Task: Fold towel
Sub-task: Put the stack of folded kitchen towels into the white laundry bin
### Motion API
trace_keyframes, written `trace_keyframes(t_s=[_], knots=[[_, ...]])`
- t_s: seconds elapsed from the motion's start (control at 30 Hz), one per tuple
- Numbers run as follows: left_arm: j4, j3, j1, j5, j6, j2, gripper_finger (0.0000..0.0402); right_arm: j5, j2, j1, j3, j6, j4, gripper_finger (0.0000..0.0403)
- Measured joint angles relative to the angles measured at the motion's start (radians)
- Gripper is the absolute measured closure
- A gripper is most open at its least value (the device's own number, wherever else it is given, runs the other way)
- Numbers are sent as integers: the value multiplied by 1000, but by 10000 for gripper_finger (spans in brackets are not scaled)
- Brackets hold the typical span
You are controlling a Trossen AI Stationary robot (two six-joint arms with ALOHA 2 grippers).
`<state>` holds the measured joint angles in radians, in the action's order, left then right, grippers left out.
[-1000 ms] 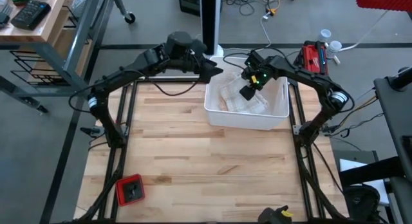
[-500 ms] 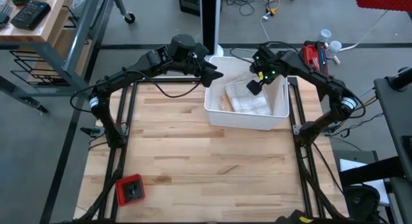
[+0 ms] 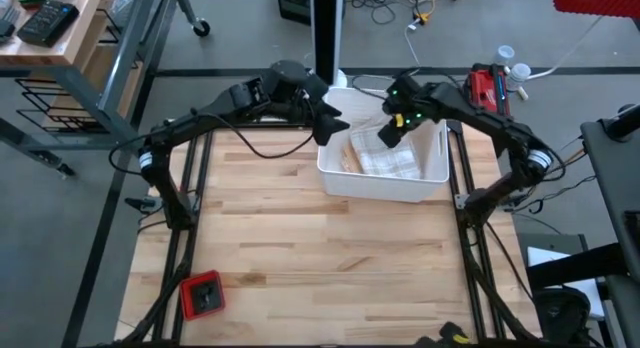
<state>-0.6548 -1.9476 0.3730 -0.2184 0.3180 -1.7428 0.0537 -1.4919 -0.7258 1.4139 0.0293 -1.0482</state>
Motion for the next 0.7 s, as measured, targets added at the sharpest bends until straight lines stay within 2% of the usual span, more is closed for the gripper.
trace_keyframes(t_s=[0.07, 0.13, 0.27, 0.37, 0.7], knots=[[-1, 0, -15, 0, -3, 0, 140, 0, -34, 2, -21, 5, 26, 376], [-10, 0, -32, -1, -15, 3, 144, 1, -70, 2, -32, 15, 45, 393], [-33, 1, -65, -1, -22, 10, 150, 79, -139, 1, -35, 31, 45, 387], [-49, 2, -83, -1, -22, 30, 154, 104, -184, 0, -35, 18, 45, 399], [-43, 2, -103, 12, -44, 175, 167, -2, -287, 1, -35, -44, 53, 402]])
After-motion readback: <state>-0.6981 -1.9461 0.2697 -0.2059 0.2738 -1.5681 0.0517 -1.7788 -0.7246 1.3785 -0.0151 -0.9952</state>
